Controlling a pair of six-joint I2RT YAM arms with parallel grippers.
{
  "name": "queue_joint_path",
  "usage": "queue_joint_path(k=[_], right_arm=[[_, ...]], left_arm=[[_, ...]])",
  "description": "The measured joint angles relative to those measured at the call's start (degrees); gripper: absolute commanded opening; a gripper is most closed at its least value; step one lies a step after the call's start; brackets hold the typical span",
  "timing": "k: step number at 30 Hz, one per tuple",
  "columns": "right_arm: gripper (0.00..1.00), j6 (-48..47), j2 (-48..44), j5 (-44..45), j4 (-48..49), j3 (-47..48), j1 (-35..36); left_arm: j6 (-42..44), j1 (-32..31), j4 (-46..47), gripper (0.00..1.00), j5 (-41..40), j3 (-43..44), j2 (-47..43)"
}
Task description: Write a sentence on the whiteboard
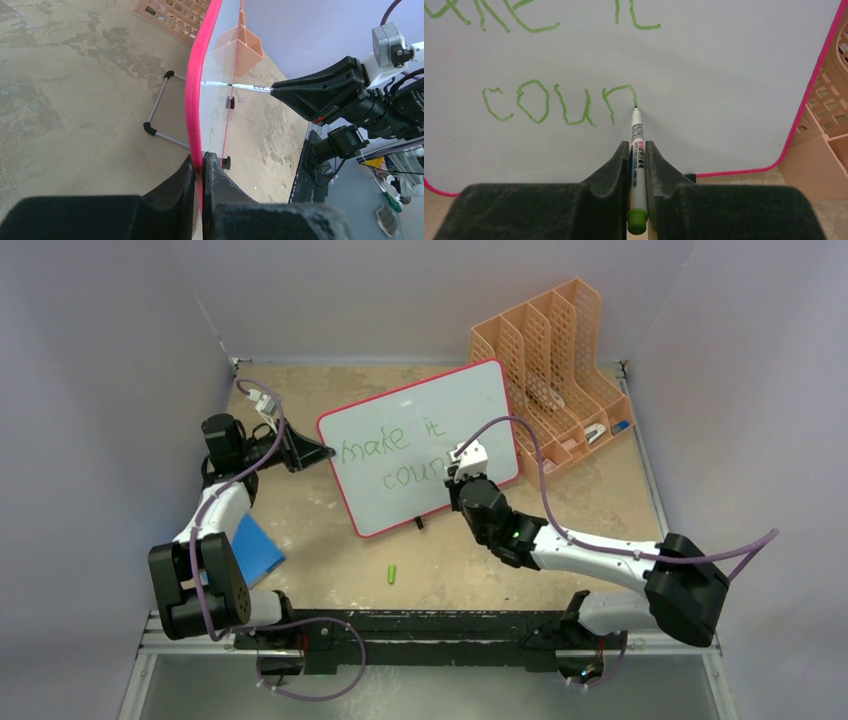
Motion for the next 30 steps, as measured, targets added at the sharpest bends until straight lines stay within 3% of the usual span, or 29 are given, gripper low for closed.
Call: queue_joint_path(k=[30], right_arm=[[0.0, 1.99, -1.27, -0.68, -2.82, -0.98, 0.0]], left_arm=[[0.0, -0.02, 0.0, 0.0, 0.0, 0.0, 0.0]])
